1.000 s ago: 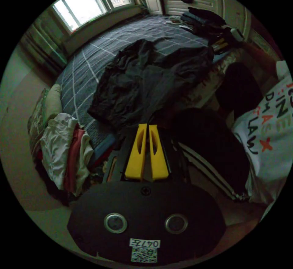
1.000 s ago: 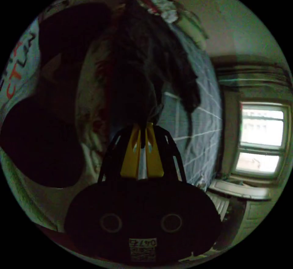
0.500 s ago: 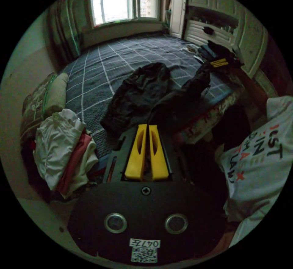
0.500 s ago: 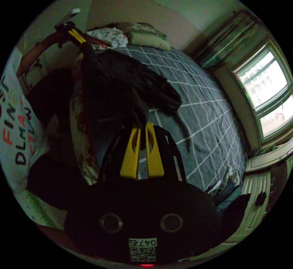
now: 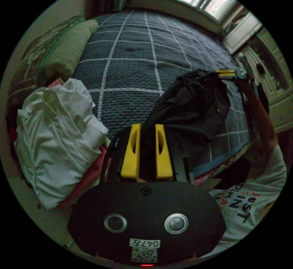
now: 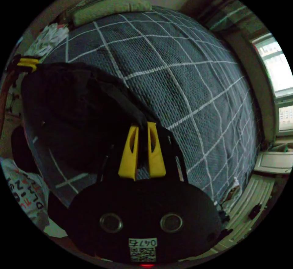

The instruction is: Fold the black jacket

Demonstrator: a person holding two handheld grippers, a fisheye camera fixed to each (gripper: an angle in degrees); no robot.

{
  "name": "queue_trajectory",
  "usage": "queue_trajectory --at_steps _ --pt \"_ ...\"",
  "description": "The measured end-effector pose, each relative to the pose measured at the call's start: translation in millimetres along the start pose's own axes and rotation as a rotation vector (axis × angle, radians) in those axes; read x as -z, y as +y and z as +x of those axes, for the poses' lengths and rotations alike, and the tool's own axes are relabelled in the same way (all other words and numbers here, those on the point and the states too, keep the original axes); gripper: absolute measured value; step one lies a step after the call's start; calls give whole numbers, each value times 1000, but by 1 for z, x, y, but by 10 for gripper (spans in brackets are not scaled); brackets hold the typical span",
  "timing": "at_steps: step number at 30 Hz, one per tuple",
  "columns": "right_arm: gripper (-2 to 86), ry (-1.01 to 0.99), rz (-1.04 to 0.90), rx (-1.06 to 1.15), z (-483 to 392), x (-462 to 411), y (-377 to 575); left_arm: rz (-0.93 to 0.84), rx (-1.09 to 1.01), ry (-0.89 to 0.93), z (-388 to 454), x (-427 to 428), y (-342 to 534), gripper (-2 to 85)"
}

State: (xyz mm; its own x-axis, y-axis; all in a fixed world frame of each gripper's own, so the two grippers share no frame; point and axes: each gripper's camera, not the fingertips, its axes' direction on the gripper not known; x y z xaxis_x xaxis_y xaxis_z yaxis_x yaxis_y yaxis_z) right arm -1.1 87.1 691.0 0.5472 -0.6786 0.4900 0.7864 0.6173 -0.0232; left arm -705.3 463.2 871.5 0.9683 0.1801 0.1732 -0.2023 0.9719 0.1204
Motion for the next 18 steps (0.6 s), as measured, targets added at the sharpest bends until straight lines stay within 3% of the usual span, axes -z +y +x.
queue_trajectory --at_steps 3,7,10,13,18 --pt "55 -43 64 -52 16 -19 0 84 63 -22 -13 15 1 66" --pt "54 43 346 -123 27 12 28 222 50 -347 3 53 12 15" --pt "39 84 459 -55 11 28 41 276 -79 -244 25 61 13 4" --pt "23 195 448 -43 -7 19 36 259 -159 -184 47 38 0 -2" --pt "4 312 363 -234 33 -10 22 165 -113 -368 48 -16 -38 -8"
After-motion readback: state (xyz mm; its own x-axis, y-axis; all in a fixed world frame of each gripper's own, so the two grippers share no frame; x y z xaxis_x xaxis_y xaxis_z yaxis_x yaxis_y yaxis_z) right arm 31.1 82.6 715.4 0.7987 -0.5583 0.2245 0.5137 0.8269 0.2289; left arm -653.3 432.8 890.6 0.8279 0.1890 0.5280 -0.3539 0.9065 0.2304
